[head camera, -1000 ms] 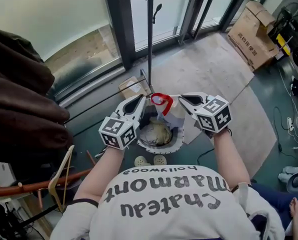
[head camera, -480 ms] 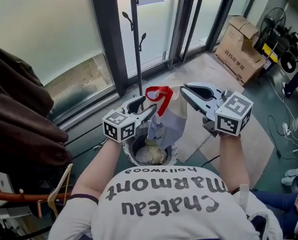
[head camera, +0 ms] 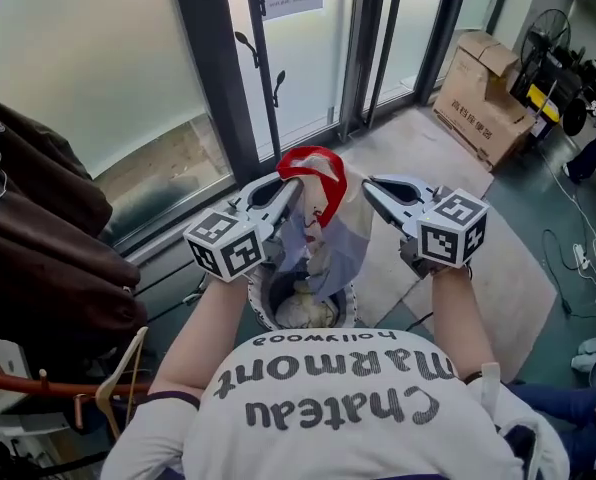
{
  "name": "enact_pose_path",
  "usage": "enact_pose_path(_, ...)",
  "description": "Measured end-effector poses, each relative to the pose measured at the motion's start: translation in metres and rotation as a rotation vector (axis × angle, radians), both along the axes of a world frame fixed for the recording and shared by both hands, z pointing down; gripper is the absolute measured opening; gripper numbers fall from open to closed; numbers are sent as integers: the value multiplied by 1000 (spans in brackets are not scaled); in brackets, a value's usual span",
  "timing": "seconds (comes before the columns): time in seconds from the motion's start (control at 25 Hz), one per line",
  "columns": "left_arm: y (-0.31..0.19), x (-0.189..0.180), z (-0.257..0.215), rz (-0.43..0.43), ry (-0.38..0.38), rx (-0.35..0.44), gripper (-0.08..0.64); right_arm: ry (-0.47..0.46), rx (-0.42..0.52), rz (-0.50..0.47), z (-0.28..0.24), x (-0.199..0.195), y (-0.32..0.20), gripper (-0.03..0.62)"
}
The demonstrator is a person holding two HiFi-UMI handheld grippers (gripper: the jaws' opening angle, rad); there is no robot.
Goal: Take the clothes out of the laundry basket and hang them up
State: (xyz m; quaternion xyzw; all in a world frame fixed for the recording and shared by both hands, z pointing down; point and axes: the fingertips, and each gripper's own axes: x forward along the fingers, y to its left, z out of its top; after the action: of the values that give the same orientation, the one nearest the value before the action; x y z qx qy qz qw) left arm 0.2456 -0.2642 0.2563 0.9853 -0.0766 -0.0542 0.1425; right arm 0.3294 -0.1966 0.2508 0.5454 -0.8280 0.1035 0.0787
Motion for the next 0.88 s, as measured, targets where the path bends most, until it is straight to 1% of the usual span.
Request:
enact_pose_path(0.08,0,-3,-8,-42,-2,-12,18,-22,-12,-16,11,0,-2,31)
enact_pose_path(0.2,11,-10,-14,-68,14,-14,18,-12,-42,-55,31,-8,-5,31)
enact_pose_path(0.32,21,-21,-19,-99,43,-15,18,37,-62,-99,48,-21,-10,31)
enact_pose_path(0.44,25,-40,-19,-176,28,-21,18,103,-73,-142,64,-40,-16,31)
enact_pose_path(0.52,30,-59,-18,-225,21,-25,18,104,-80,-179,73,-58,-21,32)
enact_pose_path(0.64,36,-97,-18,-307,26,-30,18,67,-81,-242,82,-95,-26,33)
enact_pose_path(0.88,41,-182,-27,-502,15,-19,18,58,-70,-383,77,-172,-25,34)
